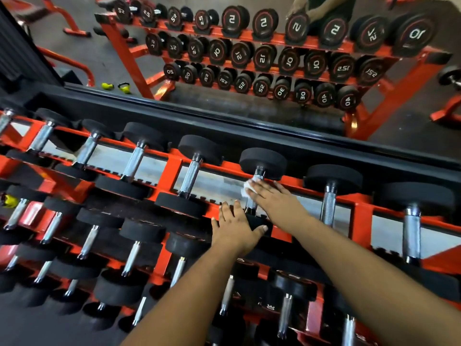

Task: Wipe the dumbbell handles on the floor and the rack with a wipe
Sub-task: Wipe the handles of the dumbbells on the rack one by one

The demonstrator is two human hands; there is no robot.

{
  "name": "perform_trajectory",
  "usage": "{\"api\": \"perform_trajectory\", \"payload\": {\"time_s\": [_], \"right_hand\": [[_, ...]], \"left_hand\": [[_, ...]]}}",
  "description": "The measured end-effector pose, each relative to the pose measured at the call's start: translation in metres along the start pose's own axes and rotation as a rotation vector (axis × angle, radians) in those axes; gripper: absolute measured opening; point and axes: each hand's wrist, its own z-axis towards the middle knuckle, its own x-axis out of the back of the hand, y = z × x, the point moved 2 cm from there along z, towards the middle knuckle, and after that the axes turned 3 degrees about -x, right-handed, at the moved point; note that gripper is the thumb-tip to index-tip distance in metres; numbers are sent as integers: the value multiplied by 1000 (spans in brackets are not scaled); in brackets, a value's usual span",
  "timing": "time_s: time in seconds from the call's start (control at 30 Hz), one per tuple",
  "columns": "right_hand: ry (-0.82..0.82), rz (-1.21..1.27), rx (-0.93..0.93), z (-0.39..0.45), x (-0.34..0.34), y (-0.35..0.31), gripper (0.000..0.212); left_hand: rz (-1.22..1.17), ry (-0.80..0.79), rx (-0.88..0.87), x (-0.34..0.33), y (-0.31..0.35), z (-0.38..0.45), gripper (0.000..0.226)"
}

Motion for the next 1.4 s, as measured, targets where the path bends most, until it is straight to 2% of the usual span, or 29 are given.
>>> {"api": "perform_trajectory", "payload": {"time_s": [0.1,0.13,0.23,0.3,0.4,0.57,0.7,0.77,0.83,0.87,0.93,1.0,1.1,1.13,1.23,1.3,1.33,1.4], "right_hand": [[40,137,-191,23,-3,-6,88],[49,257,-234,26,-5,-10,84],[108,836,-408,13,-13,-17,68],[139,1074,-465,1,-14,-23,59],[94,1079,-548,10,-11,-28,56],[151,1045,-719,31,-4,-30,47],[102,945,-726,9,-14,-29,22],[133,1172,-791,13,-10,-19,21],[259,1537,-925,26,-2,-9,23],[313,1636,-984,34,1,-7,24],[299,1597,-1037,37,3,-10,26],[193,1496,-1016,25,-2,-19,28],[-48,1342,-932,6,-12,-28,21],[-49,1384,-932,7,-13,-25,20],[181,1708,-1022,32,2,-11,23],[250,1786,-989,48,12,-10,19],[213,1749,-957,50,11,-14,13],[46,1646,-906,39,2,-24,24]], "left_hand": [[-18,-3,0,1,-1,0,108],[-23,-8,0,1,-2,1,108],[-18,-23,4,-1,-4,4,110],[-4,-25,-1,-1,-4,5,109],[9,-25,-3,-1,-4,3,108],[8,-26,-3,2,-3,3,109],[3,-19,-9,1,-4,3,108],[5,-24,-11,0,-3,2,109],[8,-28,-10,0,-3,2,108],[9,-28,-8,1,-2,1,108],[11,-28,-8,3,-2,1,108],[11,-36,-10,2,-4,2,107],[4,-26,-14,1,-5,2,107],[2,-25,-14,-1,-5,2,107],[1,-25,-12,0,-4,0,107],[-3,-21,-7,2,-3,0,107],[-7,-22,-6,2,-3,1,107],[-3,-30,-6,1,-4,1,107]]}}
